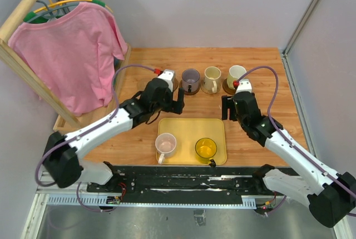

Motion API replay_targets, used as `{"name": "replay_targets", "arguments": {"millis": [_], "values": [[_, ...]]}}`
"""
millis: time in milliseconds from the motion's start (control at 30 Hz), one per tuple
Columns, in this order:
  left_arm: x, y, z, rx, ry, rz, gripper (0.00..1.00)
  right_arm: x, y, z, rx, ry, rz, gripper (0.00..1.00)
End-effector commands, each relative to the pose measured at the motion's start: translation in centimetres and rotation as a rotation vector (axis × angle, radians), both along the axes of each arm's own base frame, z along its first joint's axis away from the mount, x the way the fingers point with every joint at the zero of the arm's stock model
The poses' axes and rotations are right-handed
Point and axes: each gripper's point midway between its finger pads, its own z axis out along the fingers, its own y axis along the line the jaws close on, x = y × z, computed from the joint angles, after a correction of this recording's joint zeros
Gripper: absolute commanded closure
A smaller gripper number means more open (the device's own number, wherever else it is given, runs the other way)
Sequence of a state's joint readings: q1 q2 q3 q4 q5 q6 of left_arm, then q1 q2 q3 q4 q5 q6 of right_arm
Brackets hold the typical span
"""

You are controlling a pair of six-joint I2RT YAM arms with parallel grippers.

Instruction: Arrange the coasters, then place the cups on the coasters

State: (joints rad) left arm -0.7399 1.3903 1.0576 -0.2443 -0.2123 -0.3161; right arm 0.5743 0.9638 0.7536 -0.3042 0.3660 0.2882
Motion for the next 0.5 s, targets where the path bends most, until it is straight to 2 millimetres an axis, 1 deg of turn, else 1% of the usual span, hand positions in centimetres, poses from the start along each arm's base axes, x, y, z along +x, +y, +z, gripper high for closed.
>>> {"name": "replay_targets", "arguments": {"millis": [0,100,133,233,367,467], "values": [[-4.9,2.1,0.2,-0.01,0.049,-0.021,0.0,1.0,-0.9,1.0,0.012,-0.034,-0.06,0.24],[-8.2,3.3,-0.3,-0.022,0.118,-0.034,0.0,1.2,-1.0,0.8,0.014,-0.035,-0.066,0.22],[-9.4,3.8,-0.8,-0.017,0.151,-0.028,0.0,1.2,-1.1,0.7,0.015,-0.034,-0.07,0.21],[-12.1,5.2,-1.5,-0.039,0.213,0.011,0.0,1.4,-1.1,0.5,0.016,-0.028,-0.076,0.15],[-14.9,6.3,-2.4,-0.083,0.286,0.036,0.0,1.5,-1.3,0.0,0.012,-0.015,-0.088,0.09],[-16.4,6.7,-3.3,-0.106,0.328,0.054,0.0,1.6,-1.4,-0.3,0.007,-0.008,-0.099,0.07]]}}
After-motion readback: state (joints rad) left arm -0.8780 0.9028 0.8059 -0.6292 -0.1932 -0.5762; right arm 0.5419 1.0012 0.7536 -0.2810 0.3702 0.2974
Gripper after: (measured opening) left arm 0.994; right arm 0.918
